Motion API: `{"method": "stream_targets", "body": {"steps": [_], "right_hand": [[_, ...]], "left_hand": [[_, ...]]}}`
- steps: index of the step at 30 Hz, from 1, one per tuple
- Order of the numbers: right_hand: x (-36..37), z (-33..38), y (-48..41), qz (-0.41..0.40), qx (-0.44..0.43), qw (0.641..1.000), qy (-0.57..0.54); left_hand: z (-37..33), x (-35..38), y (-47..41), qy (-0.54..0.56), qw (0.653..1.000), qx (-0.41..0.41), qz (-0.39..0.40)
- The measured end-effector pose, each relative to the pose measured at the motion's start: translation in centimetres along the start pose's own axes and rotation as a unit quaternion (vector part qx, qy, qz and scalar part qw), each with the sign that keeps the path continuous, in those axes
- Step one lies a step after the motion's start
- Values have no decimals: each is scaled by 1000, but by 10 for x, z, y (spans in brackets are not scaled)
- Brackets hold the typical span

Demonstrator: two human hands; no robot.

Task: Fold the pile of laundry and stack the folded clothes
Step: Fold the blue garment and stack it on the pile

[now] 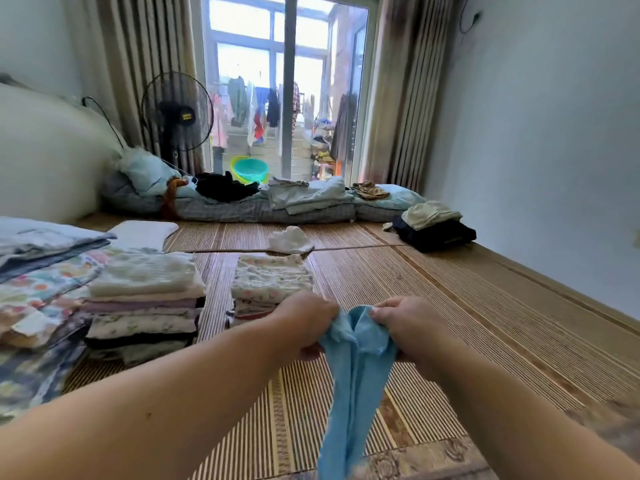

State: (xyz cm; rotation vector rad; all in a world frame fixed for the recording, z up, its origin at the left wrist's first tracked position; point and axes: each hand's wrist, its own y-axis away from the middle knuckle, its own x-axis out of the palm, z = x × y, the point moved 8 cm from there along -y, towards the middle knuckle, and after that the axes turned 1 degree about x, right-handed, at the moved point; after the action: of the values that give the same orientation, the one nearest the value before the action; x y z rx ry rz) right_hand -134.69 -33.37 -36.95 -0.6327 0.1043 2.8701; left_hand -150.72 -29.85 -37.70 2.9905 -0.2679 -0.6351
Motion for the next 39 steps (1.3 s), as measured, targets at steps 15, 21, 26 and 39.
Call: {"method": "stream_targets", "body": {"steps": [15, 21, 26, 39], "right_hand": [[-8, 35, 17, 187, -23, 973, -131], [-16, 22, 26, 294, -30, 952, -80], [-5, -28, -12, 268, 39, 960, 75], [24, -137, -47, 15, -80, 944, 318]], "left_hand": [[28, -85, 20, 155, 977, 51, 140], [39, -84, 24, 139, 953, 60, 263], [73, -67, -8, 40, 974, -3, 223], [144, -17, -45, -353, 923, 146, 45]]}}
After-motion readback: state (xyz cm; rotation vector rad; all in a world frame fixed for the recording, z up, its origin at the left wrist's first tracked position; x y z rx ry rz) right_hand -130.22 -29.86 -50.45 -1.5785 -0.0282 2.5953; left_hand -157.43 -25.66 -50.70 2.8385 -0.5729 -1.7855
